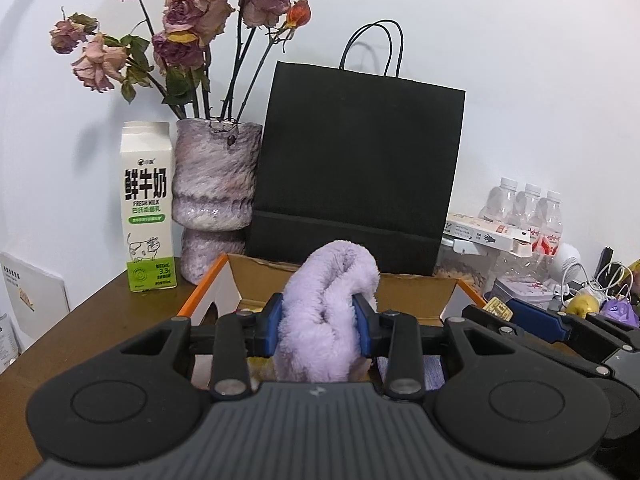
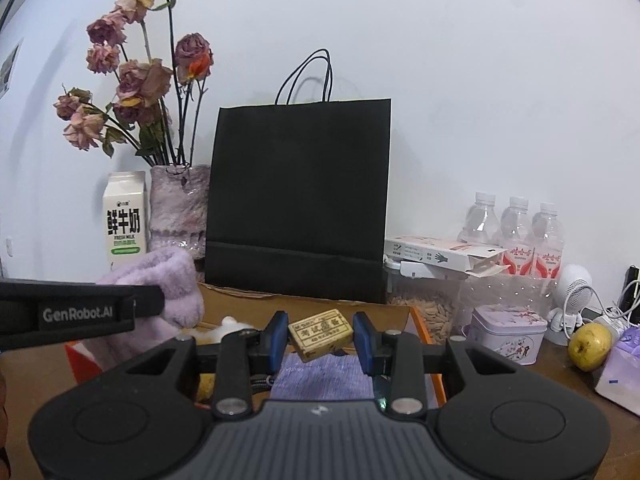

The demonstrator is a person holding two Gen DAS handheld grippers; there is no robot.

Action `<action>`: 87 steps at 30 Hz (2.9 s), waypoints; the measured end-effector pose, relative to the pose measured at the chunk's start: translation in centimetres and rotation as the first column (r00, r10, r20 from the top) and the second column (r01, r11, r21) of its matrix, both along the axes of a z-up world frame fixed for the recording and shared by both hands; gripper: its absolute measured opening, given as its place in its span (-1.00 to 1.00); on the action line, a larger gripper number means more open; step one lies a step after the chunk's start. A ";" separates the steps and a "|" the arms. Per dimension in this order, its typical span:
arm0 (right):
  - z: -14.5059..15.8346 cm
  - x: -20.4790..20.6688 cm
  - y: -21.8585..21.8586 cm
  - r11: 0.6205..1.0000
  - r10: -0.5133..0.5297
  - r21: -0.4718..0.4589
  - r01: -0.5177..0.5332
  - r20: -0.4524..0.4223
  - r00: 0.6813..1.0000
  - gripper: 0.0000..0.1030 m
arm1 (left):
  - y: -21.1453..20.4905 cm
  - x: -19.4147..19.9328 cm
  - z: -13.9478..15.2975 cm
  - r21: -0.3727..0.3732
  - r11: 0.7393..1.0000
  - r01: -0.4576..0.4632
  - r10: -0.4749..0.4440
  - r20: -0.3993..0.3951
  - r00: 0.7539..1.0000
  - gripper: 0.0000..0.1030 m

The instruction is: Organize objects

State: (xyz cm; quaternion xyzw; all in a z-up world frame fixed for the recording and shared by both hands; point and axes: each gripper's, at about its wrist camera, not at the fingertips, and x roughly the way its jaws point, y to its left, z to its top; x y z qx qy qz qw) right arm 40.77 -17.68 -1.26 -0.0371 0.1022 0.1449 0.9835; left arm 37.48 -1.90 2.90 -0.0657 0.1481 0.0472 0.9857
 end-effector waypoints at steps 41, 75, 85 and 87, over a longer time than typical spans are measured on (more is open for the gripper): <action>-1.0 7.0 0.2 0.998 -0.059 -0.010 0.058 -0.122 0.991 1.00 | 2.1 6.6 -1.0 0.043 0.999 -0.029 0.028 0.022 0.999 1.00; -0.3 3.8 -1.3 0.999 -0.045 0.007 0.047 -0.194 0.980 1.00 | 4.3 2.8 -0.8 0.012 1.000 -0.014 0.015 -0.115 0.993 1.00; 1.1 -2.2 -2.2 1.000 -0.025 0.007 0.027 -0.192 0.981 1.00 | 4.6 -3.2 0.0 -0.009 0.999 -0.033 0.031 -0.133 0.991 1.00; 1.3 -3.4 -2.4 1.000 -0.020 0.011 0.023 -0.196 0.980 1.00 | 4.4 -4.4 0.1 -0.011 0.999 -0.032 0.030 -0.140 0.990 1.00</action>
